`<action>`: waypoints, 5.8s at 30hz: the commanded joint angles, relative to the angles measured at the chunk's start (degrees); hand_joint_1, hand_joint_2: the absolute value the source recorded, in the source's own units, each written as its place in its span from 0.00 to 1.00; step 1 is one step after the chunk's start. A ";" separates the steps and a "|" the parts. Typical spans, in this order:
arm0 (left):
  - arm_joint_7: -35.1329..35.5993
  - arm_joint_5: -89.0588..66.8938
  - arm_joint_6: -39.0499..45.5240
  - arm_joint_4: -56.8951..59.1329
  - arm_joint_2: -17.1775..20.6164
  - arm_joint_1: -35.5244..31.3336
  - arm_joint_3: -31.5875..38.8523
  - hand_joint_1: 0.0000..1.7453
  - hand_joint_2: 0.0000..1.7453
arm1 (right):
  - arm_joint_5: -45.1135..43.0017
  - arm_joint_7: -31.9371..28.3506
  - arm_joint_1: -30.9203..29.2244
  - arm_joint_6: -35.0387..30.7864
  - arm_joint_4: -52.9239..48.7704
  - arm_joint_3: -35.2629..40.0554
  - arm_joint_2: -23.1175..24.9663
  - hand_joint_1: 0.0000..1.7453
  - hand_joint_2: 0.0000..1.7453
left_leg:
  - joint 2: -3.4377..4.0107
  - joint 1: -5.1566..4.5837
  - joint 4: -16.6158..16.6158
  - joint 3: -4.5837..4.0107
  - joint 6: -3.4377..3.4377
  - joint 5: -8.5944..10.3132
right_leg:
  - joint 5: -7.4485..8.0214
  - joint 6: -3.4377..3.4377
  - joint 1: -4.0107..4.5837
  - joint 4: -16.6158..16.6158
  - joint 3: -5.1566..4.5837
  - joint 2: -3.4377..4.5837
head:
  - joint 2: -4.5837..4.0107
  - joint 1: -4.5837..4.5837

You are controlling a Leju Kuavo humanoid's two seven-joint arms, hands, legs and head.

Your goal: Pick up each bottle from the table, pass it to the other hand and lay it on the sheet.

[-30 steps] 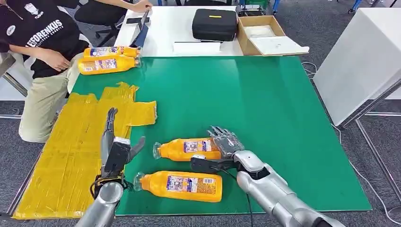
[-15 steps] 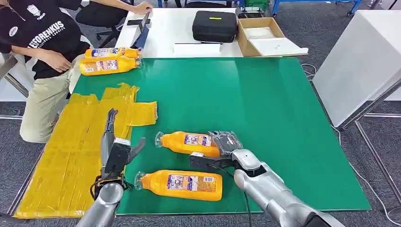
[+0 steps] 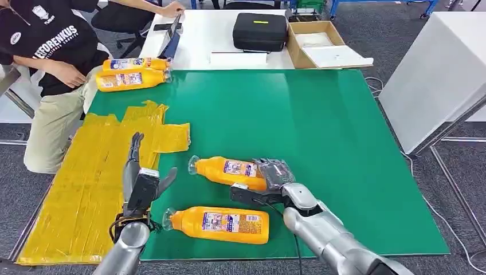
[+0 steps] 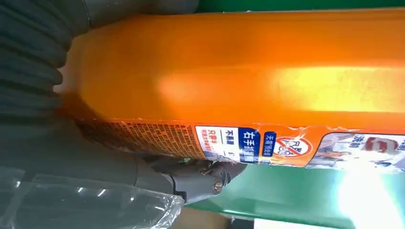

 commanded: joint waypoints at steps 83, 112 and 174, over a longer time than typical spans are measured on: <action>10.34 54.31 -49.87 -0.65 -3.44 -13.12 -9.14 1.00 1.00 | -4.35 -21.74 17.86 -29.48 -21.10 -14.46 10.86 1.00 1.00 | -0.09 0.10 0.01 -0.41 -0.23 -0.04 | -0.07 -0.14 0.08 -0.01 -0.31 -0.16 | 0.00 0.00; 8.36 55.40 -49.94 -9.48 -2.44 -9.80 -5.46 1.00 1.00 | -8.94 -25.47 29.86 -25.71 -52.61 -13.38 2.80 0.00 1.00 | -0.03 0.07 0.01 -0.41 -0.24 -0.09 | -0.10 -0.13 0.06 -0.01 -0.32 -0.09 | 0.00 0.00; 1.69 -19.74 4.21 43.07 7.28 -16.44 17.05 1.00 1.00 | -16.65 -27.85 27.98 -28.81 -51.61 -12.00 -4.29 0.00 1.00 | 0.06 0.08 -0.21 0.25 -0.38 -0.05 | 0.03 -0.18 -0.03 -0.06 0.09 0.08 | 0.00 -0.02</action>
